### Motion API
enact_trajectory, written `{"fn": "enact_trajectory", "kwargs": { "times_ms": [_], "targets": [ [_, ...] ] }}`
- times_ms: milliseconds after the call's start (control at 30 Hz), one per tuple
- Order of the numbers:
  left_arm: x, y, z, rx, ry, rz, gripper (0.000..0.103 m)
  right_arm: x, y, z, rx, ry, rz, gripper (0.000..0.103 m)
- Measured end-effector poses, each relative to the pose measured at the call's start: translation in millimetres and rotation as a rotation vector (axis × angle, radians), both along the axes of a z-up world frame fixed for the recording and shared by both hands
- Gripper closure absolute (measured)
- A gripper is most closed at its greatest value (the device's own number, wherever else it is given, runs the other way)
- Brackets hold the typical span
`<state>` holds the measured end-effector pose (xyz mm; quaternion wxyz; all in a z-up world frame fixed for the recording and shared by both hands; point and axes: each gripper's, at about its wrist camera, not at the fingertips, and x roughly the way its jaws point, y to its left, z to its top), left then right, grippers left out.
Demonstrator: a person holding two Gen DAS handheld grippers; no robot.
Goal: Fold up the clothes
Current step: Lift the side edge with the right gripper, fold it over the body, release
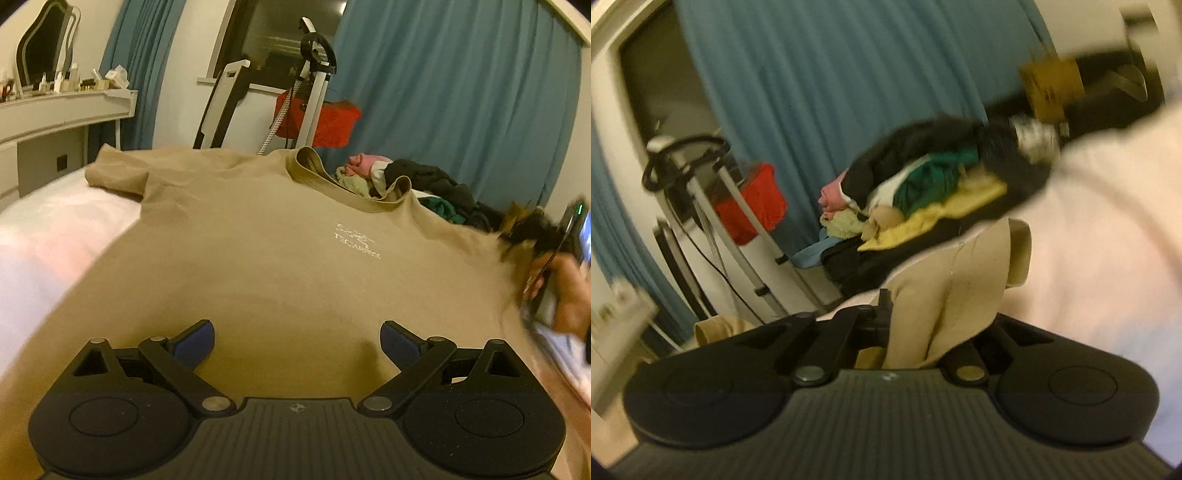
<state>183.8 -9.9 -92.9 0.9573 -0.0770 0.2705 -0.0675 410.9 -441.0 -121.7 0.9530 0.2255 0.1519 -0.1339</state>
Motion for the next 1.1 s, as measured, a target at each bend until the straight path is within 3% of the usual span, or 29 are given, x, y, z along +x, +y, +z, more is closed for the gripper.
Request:
{"fn": "enact_trajectory", "kwargs": {
  "times_ms": [133,200,300,367,500,633,767,833,867,933,967,1000,1100],
  "targets": [
    [-11.1,7.9,20.3,0.012,-0.029,-0.001,0.006,-3.2,38.2,55.1,-0.176,0.005,-0.017,0.097],
    [-17.8,11.8,28.7,0.06,-0.062,0.027,0.006,-2.6,65.1,76.9,-0.265,0.01,-0.026,0.097],
    [-27.7,17.7,41.2,0.135,-0.112,0.071,0.006,-2.5,115.4,98.3,-0.379,0.004,-0.04,0.097],
    [-27.1,27.5,46.9,0.116,-0.114,0.117,0.006,1.0,152.1,104.7,-0.457,0.008,-0.033,0.097],
    [-23.9,46.9,55.7,0.079,-0.124,0.174,0.006,22.7,233.9,86.3,-0.671,0.069,0.05,0.097],
    [-16.5,67.2,52.7,0.029,-0.1,0.216,0.006,52.2,298.8,46.0,-0.805,0.159,0.118,0.097],
    [-7.3,87.2,40.9,-0.037,-0.037,0.261,0.006,73.9,335.9,10.6,-0.862,0.239,0.167,0.096],
    [-3.5,91.0,36.1,-0.046,-0.019,0.267,0.006,74.6,341.6,2.0,-0.833,0.263,0.197,0.095],
    [-2.1,91.1,35.0,-0.049,-0.014,0.264,0.007,75.8,341.2,-0.3,-0.806,0.268,0.217,0.091],
    [0.0,88.4,35.6,-0.044,-0.016,0.238,0.008,76.4,341.8,-0.3,-0.755,0.269,0.291,0.05],
    [-0.4,85.3,36.4,-0.038,-0.025,0.225,0.008,74.2,341.3,1.2,-0.736,0.262,0.325,0.01],
    [-1.6,82.1,37.2,-0.03,-0.034,0.215,0.008,69.6,341.8,4.1,-0.731,0.242,0.342,0.001],
    [-4.9,75.1,38.7,-0.017,-0.046,0.191,0.008,52.1,342.4,19.8,-0.697,0.196,0.387,0.0]
  ]
}}
